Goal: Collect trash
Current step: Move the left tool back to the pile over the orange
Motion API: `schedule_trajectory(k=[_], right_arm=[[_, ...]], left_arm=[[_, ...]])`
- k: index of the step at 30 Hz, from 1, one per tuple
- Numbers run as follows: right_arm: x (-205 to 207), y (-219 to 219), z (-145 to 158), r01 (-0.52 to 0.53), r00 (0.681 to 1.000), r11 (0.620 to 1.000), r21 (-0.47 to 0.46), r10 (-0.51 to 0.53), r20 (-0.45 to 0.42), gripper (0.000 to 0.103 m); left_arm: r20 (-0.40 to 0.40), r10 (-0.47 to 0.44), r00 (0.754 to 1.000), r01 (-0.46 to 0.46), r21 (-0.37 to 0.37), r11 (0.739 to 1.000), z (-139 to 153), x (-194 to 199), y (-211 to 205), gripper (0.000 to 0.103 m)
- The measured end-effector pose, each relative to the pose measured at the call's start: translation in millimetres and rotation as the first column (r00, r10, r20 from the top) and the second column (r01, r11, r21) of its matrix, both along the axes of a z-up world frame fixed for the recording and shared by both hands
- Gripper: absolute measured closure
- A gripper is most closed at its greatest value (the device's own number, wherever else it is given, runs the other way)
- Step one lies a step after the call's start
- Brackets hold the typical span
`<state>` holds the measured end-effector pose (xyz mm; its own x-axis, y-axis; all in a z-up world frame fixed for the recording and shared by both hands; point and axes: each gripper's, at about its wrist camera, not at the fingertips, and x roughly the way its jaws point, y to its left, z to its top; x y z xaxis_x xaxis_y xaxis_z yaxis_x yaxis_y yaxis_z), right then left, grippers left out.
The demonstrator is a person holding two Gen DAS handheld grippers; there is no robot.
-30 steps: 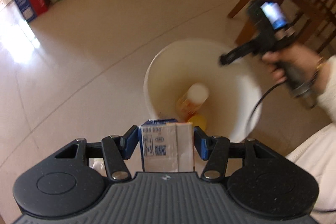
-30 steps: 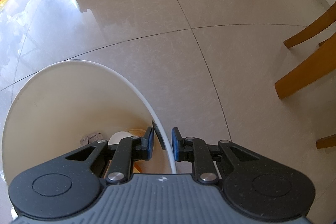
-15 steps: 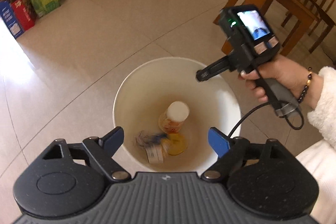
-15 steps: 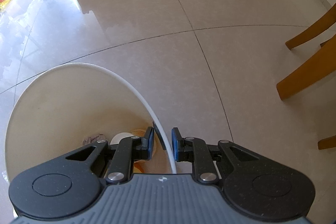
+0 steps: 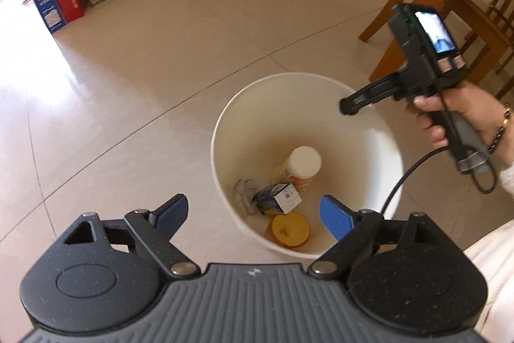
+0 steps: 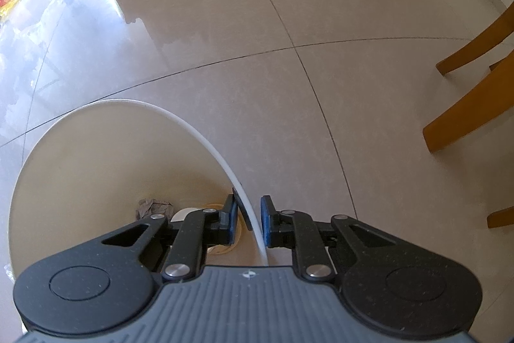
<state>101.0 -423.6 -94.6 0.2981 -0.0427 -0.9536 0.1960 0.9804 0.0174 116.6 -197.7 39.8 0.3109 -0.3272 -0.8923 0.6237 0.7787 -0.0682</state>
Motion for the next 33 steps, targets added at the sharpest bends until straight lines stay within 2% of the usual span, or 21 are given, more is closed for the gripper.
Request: schedule_trajectory(k=[4,9,12,15,17,20,25,30,33], right_arm=[[0,4,1,-0.013,1.000,1.000,-0.014,0.013,-0.001,0.085],[-1,14,1,-0.036,0.999,0.998,-0.046,0.036,0.000,0.085],[-1,20,2,-0.051,0.999,0.996,-0.069,0.051,-0.002,0.084],[-1,22,2,-0.048,0.999,0.997,-0.066,0.048,-0.001,0.084],[-1,24,3,-0.051,0.999,0.996,-0.069,0.051,-0.001,0.084],[-1,26,3,-0.052,0.999,0.996,-0.075,0.052,-0.001,0.084],[0,25,5,-0.044,0.999,0.997,-0.069,0.044,-0.003,0.084],[2,24,6,-0.049,0.999,0.996,-0.073,0.048,-0.007,0.084],[2,26,6,-0.053,0.999,0.995,-0.080,0.053,-0.008,0.084]], left_arm=[[-0.020,0.050,0.999,-0.050,-0.005,0.999,-14,-2,15,0.014],[-0.017,0.160,0.987,-0.161,0.000,0.987,-35,-7,50,0.014],[-0.029,0.256,0.966,-0.256,0.003,0.967,-53,-9,79,0.013],[-0.044,0.358,0.932,-0.358,0.017,0.934,-77,-13,110,0.013],[-0.076,0.433,0.898,-0.432,0.024,0.901,-95,-16,131,0.013],[-0.144,0.534,0.833,-0.536,0.029,0.844,-125,-18,162,0.013],[-0.198,0.643,0.740,-0.643,0.074,0.762,-172,-19,197,0.013],[-0.246,0.749,0.615,-0.744,0.134,0.655,-220,-26,236,0.013],[-0.281,0.802,0.527,-0.799,0.159,0.580,-248,-34,254,0.013]])
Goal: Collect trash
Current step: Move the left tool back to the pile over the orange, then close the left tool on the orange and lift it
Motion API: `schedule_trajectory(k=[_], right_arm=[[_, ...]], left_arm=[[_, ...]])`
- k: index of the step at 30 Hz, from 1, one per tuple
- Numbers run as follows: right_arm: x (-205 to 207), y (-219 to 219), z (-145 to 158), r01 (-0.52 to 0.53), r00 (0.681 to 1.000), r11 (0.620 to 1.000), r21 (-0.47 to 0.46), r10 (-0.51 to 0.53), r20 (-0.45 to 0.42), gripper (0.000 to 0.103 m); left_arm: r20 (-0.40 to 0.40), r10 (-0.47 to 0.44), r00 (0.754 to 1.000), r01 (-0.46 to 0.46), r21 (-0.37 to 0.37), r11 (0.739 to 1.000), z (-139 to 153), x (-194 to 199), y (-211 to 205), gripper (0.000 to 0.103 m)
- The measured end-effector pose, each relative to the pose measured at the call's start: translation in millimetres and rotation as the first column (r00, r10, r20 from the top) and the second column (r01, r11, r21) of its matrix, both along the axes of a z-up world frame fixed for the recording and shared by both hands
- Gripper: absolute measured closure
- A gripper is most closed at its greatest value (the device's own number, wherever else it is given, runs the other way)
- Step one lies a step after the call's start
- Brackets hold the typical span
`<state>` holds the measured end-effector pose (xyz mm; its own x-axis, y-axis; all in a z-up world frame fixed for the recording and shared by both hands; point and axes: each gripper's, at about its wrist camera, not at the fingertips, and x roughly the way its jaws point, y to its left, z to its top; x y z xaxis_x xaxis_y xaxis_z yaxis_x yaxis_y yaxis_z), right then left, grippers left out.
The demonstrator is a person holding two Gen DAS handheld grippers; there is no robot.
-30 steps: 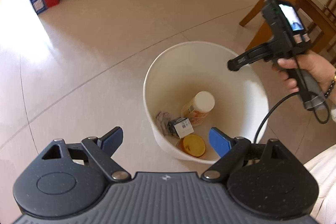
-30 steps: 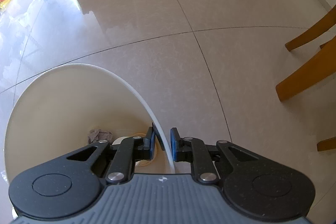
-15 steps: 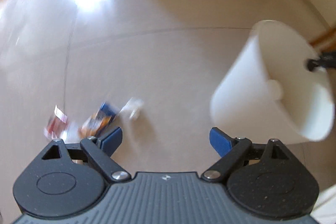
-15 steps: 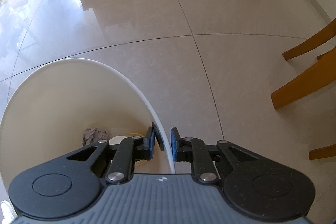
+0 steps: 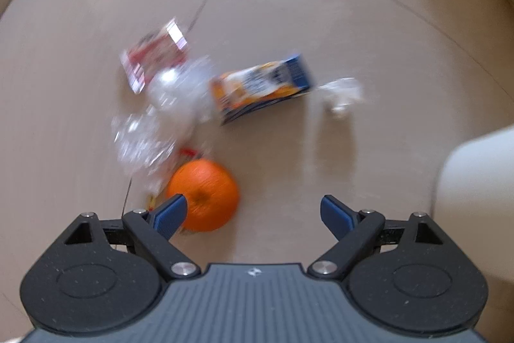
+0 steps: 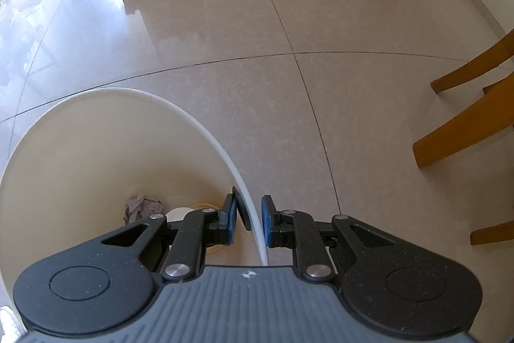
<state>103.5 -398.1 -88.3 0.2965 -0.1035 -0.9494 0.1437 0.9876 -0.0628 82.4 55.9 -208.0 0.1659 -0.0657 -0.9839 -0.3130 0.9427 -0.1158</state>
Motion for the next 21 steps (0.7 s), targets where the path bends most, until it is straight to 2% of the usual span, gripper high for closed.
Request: schedule_trajectory(k=[4,8,12,21], right_arm=[[-1,1,-1,-0.003,1.000,1.000,-0.006,0.003,0.002,0.084],[-2,3,-3,-0.003,1.000,1.000,-0.010,0.003,0.003,0.083],[-2,3,-3,-0.003,1.000,1.000,-0.010,0.003,0.002,0.083],[-2,3,-2,-0.001,1.000,1.000,-0.010,0.002,0.005,0.083]], left_arm=[[-0.026,0.099,0.995,-0.099,-0.011,0.995,-27,-7,14,0.013],[-0.028,0.149,0.989,-0.148,0.017,0.989,-44,-9,21,0.013],[-0.029,0.180,0.983,-0.178,0.056,0.982,-58,-9,25,0.016],[-0.035,0.213,0.976,-0.210,0.077,0.975,-82,-9,26,0.019]])
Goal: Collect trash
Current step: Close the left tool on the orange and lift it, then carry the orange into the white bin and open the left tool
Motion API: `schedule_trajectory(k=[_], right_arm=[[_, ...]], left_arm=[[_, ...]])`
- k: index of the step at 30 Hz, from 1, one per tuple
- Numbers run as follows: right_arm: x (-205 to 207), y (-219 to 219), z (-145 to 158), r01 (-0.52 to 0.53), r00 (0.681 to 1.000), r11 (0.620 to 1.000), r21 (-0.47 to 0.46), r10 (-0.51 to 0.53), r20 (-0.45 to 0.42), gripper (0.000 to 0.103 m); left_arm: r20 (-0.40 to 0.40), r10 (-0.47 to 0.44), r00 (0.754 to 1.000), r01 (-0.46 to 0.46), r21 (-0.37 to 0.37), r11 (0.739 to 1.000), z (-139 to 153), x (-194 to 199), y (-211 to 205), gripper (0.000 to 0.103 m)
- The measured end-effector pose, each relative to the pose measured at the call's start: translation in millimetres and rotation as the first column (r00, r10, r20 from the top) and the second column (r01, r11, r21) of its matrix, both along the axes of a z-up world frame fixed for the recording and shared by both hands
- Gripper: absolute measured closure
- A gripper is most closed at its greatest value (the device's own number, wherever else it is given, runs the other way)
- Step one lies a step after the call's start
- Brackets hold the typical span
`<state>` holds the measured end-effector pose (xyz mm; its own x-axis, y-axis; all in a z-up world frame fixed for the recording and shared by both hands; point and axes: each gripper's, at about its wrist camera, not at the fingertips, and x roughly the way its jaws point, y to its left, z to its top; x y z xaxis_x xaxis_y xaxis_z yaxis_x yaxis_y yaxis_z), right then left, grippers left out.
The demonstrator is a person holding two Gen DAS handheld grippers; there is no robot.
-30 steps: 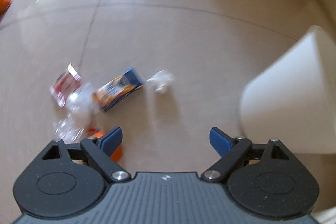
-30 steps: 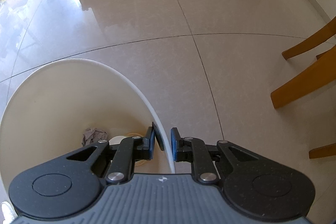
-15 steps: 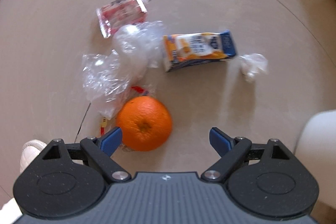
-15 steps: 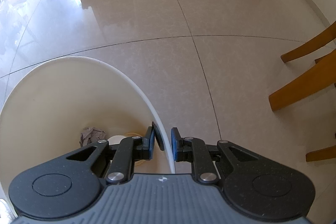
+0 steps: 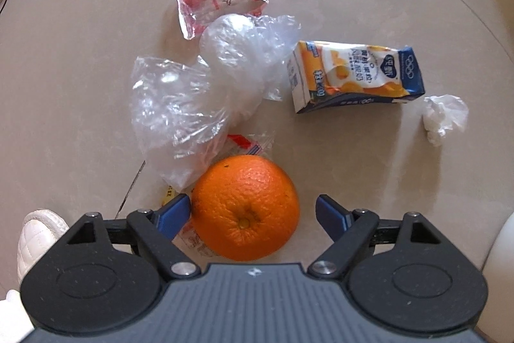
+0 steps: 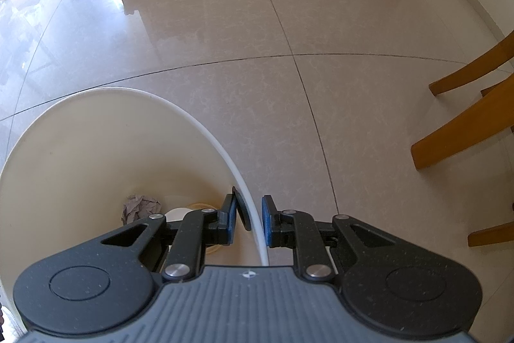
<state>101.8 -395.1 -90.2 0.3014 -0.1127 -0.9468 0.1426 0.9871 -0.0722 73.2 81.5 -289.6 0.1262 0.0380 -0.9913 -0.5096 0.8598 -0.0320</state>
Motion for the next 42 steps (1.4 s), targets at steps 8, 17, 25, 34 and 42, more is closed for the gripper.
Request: schedule_trajectory(k=[8,17,25,34,42], right_arm=[[-2,2,-1,0.000,1.000,1.000,-0.004,0.000,0.002,0.083],[-2,3,0,0.005,1.000,1.000,0.000,-0.005,0.002,0.083],[-1,-4,1,0.012,1.000,1.000,0.013,-0.012,0.002,0.083],[0,-11,1,0.026,1.000,0.999,0.033,-0.026,0.002,0.083],[0,-15,2,0.027,1.000,0.999,0.041,-0.027,0.003,0.084]], left_arm=[[-0.015,-0.040,0.999,0.041,0.049,0.998,-7,-3,-8,0.026],[-0.019,-0.112,0.994,0.112,0.024,0.993,11,-5,-14,0.028],[-0.042,-0.207,0.978,0.207,0.003,0.978,43,-12,-26,0.028],[-0.022,-0.384,0.923,0.384,0.002,0.923,110,-16,-65,0.028],[0.077,-0.575,0.815,0.577,-0.006,0.817,198,-12,-126,0.028]])
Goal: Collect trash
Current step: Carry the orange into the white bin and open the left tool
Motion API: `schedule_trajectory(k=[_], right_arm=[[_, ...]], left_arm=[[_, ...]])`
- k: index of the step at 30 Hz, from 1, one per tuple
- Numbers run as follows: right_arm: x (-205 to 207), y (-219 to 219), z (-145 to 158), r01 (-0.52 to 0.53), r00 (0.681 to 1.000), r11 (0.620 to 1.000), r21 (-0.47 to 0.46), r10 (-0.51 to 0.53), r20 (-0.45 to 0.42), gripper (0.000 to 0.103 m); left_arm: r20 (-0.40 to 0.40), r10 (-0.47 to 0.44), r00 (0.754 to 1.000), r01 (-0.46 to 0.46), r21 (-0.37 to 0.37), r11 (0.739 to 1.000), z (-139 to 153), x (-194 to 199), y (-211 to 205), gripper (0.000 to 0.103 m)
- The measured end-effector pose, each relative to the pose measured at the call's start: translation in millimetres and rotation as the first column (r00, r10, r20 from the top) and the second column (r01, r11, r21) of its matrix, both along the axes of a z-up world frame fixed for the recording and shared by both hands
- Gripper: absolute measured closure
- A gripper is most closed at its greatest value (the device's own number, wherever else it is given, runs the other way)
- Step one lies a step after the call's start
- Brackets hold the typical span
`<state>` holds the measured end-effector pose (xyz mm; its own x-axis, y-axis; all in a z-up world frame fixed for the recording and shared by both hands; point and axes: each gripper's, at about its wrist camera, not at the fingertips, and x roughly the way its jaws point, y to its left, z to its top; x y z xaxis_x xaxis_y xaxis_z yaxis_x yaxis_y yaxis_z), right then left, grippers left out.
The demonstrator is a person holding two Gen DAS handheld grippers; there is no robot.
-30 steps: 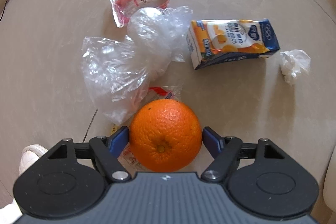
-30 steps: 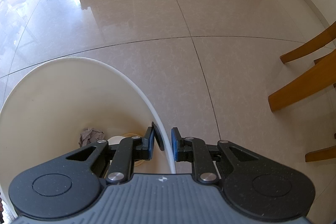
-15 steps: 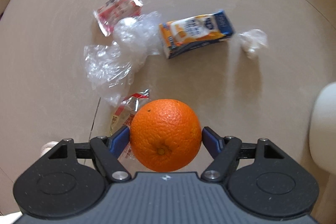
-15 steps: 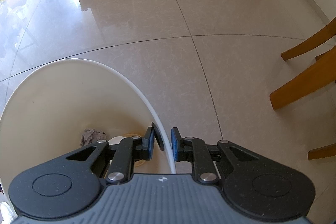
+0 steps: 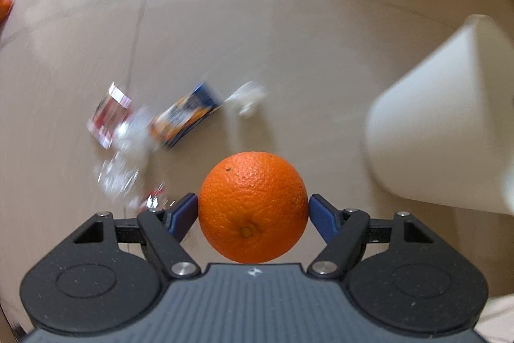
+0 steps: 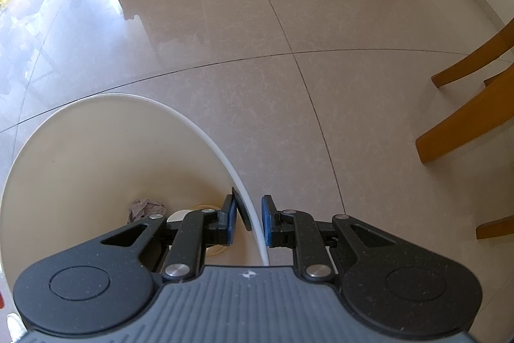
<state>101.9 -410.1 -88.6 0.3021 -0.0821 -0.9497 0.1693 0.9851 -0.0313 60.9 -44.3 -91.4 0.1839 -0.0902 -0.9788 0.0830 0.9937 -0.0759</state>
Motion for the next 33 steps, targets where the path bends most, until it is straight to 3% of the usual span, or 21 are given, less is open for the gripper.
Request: schedule_trajectory(k=[5,11,17,21,24,26,28,33], right_arm=[[0,-3,0,0.004,1.000,1.000,0.008,-0.004,0.000,0.084],[1,-4,0,0.002,1.000,1.000,0.007,-0.002,-0.001,0.084],[0,-6,-1,0.006,1.000,1.000,0.016,-0.006,0.000,0.084],[-1,-5,0,0.004,1.000,1.000,0.014,-0.004,0.001,0.084],[-1,-6,-1,0.010,1.000,1.000,0.021,-0.010,0.000,0.084],[-1,-6,-1,0.009,1.000,1.000,0.022,-0.009,0.000,0.084],[-1,-7,0,0.007,1.000,1.000,0.022,-0.007,0.001,0.084],[-1,-8,0,0.007,1.000,1.000,0.025,-0.007,0.003,0.085]], left_arm=[[0.068,-0.141,0.988,0.144,-0.038,0.989,57,13,-47,0.028],[0.140,-0.296,0.945,0.306,-0.050,0.951,106,24,-110,0.029],[0.188,-0.387,0.903,0.405,-0.073,0.911,127,29,-162,0.031],[0.195,-0.409,0.891,0.434,-0.102,0.895,128,34,-188,0.032],[0.202,-0.438,0.876,0.466,-0.115,0.878,126,33,-204,0.040],[0.217,-0.452,0.865,0.484,-0.125,0.866,126,32,-213,0.031],[0.229,-0.444,0.866,0.479,-0.130,0.868,125,32,-216,0.013],[0.230,-0.424,0.876,0.458,-0.122,0.880,125,36,-209,0.012]])
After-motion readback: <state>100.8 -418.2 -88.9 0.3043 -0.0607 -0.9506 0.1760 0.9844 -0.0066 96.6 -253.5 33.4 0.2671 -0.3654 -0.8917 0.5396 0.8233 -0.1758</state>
